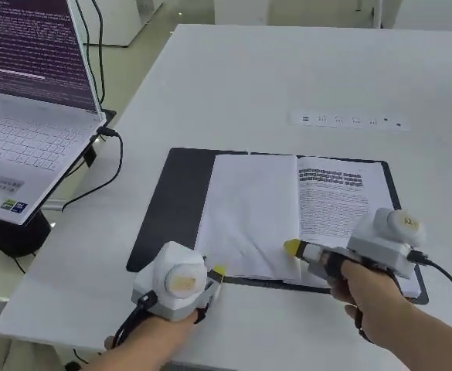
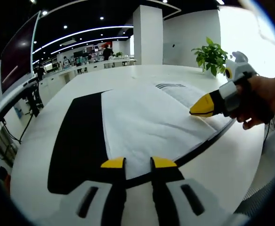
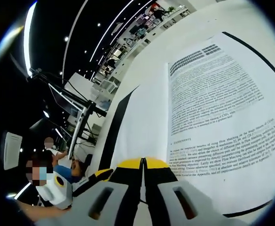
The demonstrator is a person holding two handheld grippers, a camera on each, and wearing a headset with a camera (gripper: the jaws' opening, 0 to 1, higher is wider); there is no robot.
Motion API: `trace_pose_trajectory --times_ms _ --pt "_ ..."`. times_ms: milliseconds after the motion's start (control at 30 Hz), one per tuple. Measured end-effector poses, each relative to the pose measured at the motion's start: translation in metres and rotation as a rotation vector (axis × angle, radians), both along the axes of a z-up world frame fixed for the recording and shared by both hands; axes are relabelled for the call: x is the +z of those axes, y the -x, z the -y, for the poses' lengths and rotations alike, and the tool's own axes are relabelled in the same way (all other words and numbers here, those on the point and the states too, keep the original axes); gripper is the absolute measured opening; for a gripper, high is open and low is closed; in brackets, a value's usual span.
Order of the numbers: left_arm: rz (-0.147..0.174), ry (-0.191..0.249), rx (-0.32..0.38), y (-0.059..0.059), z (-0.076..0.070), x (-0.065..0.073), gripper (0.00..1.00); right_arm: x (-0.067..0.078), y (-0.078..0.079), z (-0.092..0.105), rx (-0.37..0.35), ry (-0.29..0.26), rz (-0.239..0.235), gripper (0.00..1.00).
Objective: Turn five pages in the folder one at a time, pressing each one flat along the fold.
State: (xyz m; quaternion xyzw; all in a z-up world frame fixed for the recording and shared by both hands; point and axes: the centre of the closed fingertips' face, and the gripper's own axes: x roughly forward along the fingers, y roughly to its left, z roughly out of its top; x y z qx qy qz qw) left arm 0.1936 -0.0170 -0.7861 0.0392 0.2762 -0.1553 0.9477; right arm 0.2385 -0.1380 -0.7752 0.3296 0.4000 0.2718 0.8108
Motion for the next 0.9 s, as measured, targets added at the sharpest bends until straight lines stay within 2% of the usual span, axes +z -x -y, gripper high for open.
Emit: trace_pose_trajectory --times_ms 133,233,467,900 --pt "0.003 0.004 0.005 -0.001 0.0 0.0 0.19 0.001 -0.01 -0.002 -0.015 -0.032 -0.027 0.0" --pt "0.007 0.004 0.006 -0.001 0.0 -0.001 0.19 0.001 -0.021 -0.003 -0.05 -0.08 -0.069 0.0" --pt "0.008 0.006 0.009 -0.001 0.0 -0.001 0.19 -0.004 -0.041 -0.001 -0.102 -0.127 -0.149 0.0" --pt "0.007 0.009 0.009 -0.002 -0.002 -0.003 0.19 -0.005 -0.082 0.002 -0.199 -0.216 -0.202 0.0"
